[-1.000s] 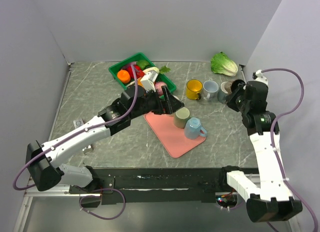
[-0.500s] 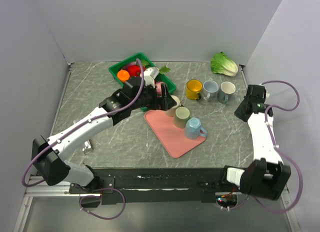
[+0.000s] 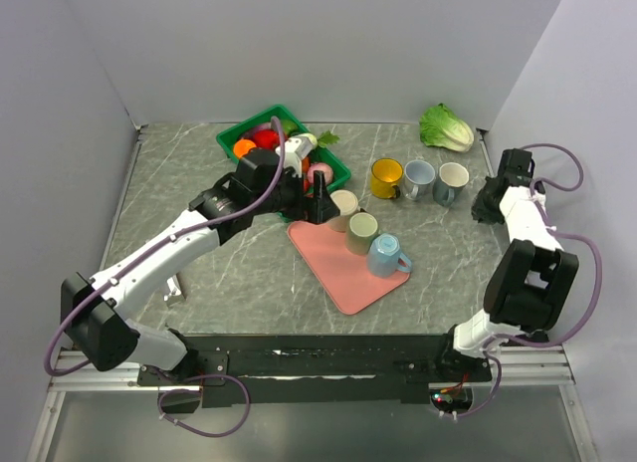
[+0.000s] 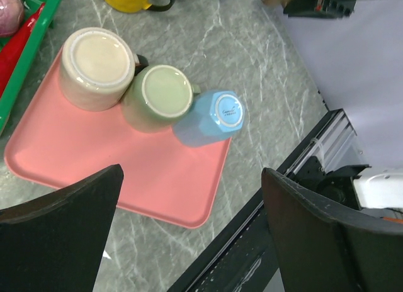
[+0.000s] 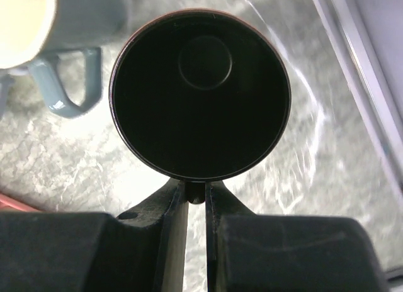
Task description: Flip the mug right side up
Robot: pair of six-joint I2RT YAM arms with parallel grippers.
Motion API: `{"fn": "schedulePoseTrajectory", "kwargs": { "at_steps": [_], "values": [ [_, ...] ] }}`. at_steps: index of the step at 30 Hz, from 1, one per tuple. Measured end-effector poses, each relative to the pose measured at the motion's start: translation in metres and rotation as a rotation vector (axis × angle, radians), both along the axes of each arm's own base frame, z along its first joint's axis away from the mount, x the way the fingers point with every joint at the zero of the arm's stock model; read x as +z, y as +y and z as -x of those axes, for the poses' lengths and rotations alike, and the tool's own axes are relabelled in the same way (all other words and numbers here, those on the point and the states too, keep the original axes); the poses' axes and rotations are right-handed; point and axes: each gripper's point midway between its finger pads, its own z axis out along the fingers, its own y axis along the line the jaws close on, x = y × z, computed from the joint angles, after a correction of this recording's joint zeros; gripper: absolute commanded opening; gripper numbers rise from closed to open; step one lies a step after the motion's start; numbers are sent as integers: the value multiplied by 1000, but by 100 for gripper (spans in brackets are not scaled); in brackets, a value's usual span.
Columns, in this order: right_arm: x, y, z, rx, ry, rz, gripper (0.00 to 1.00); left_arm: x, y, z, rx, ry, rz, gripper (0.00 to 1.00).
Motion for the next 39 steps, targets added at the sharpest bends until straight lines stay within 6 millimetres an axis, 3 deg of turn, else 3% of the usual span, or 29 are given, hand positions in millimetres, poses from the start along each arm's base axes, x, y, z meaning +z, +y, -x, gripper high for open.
{"fn": "schedulePoseTrajectory", "kwargs": {
  "at_steps": [9,18,22,25,26,28,29,32,39],
  "values": [
    [-21,-1,-38,133,27,-61,0,-5,8,-1,-6,-4,-22,96],
    [-50,-1,-41,139,100,-101,0,-7,13,-5,-1,-7,-34,96],
    [-49,-2,-45,138,95,-100,0,-11,12,-6,-2,-2,-41,96],
    [-50,-7,-48,126,105,-88,9,-12,12,-7,-3,2,-42,96],
    [-51,-8,-49,124,109,-87,19,-12,12,-7,-3,2,-42,96],
    [-51,-10,-53,119,108,-83,28,-12,12,-6,-5,3,-42,96],
    [-51,-10,-53,116,107,-83,39,-13,12,-6,-6,5,-43,96],
    [-51,-10,-53,115,109,-86,53,-14,12,-7,-4,8,-44,96],
    [-51,-10,-53,112,110,-89,68,-14,12,-8,-2,9,-44,96]
  ]
}}
